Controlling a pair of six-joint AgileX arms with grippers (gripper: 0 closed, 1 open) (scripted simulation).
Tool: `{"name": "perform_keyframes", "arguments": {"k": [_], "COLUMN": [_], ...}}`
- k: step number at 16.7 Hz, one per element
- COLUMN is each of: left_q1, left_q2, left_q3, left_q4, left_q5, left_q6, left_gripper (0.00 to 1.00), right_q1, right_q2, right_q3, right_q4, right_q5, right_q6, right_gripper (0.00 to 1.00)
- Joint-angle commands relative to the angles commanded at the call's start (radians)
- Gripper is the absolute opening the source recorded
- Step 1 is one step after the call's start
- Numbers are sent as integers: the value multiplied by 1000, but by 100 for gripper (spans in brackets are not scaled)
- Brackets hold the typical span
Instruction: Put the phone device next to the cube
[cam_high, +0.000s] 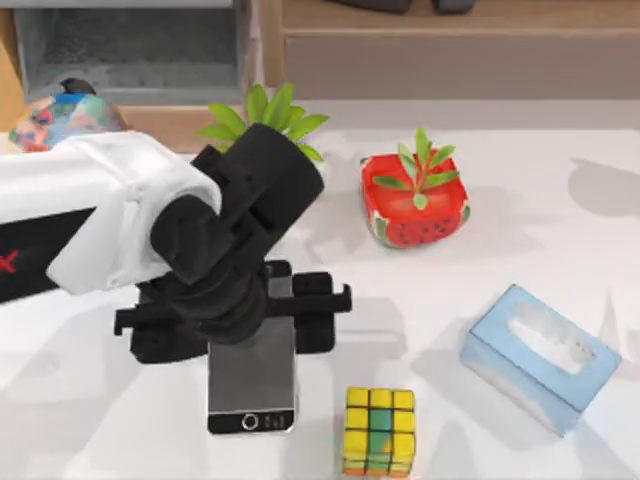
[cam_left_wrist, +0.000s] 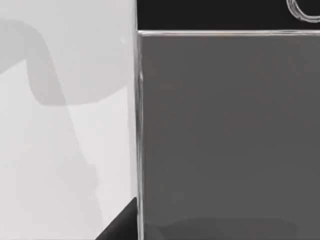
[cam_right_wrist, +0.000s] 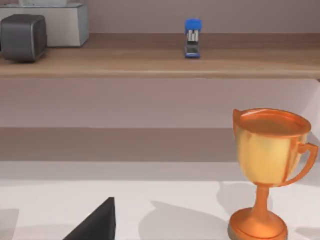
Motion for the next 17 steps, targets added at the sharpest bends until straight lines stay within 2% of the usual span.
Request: {"name": "perform_keyframes", "arguments": {"k": [9,14,17], "left_q1": [1,1,1], "left_q2": [52,58,58], "left_q3": [-132,-138,-138], "left_q4": [-35,-36,-36], "left_q5": [47,47,47], "left_q6": [17,17,17], "left_gripper": [0,0,23], "right_q1": [0,0,0], "right_q2": [0,0,0], "right_q3": [0,0,0], "right_q4": [0,0,0], "right_q5": [0,0,0], "right_q6": [0,0,0], "right_gripper": [100,100,100]}}
